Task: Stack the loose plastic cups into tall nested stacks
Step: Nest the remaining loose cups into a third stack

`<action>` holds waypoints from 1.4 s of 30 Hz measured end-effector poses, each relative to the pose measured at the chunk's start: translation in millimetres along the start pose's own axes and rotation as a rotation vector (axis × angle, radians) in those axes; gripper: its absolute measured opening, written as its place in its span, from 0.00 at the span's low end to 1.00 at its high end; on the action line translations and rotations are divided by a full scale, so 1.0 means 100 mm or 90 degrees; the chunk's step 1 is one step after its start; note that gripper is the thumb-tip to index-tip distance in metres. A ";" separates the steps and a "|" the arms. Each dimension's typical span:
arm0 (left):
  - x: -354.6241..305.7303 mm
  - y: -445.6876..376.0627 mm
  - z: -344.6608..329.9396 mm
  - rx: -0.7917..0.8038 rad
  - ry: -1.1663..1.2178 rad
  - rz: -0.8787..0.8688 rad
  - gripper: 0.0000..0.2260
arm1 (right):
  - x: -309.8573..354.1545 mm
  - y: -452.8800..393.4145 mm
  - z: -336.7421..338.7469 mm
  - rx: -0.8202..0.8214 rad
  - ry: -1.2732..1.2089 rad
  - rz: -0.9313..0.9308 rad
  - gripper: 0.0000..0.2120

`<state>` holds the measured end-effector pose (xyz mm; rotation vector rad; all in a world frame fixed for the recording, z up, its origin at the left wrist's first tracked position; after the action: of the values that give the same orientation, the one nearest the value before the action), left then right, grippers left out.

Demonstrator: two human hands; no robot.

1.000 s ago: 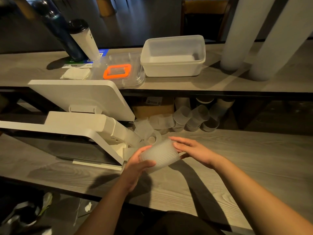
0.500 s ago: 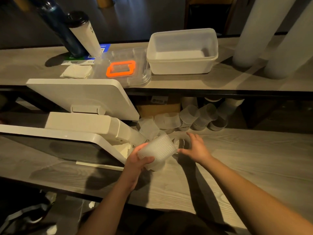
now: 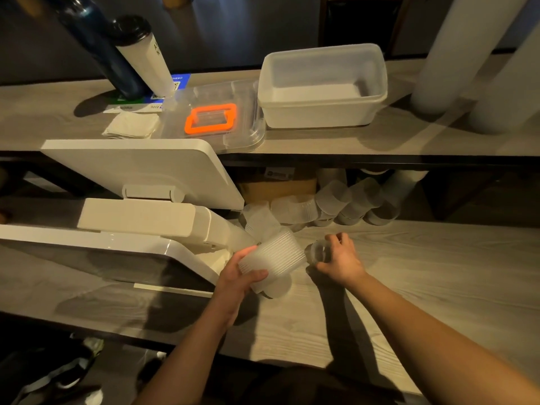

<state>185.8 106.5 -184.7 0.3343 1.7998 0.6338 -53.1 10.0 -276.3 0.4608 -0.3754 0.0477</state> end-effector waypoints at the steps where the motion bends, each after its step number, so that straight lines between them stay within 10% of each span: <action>1: 0.01 0.00 -0.01 0.002 -0.002 0.001 0.36 | -0.02 0.01 0.02 -0.006 -0.015 -0.006 0.39; 20: 0.02 0.20 -0.28 0.032 -0.003 -0.054 0.40 | -0.07 0.47 0.73 0.004 -0.618 0.077 0.18; 42: 0.07 0.40 -0.53 0.088 0.026 -0.026 0.38 | 0.10 0.86 0.84 0.205 -0.508 0.240 0.21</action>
<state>130.3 129.2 -156.3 0.3790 1.8900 0.4927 -83.4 49.1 -166.6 0.7157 -1.2495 0.2977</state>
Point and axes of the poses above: each hand's wrist, its own y-axis away from the middle knuckle, its own z-axis out of the back of the hand, x = y × z, the point moved 4 cm from there along -y, towards the middle knuckle, and after that the axes turned 13 degrees about y, right-handed, at the moved point
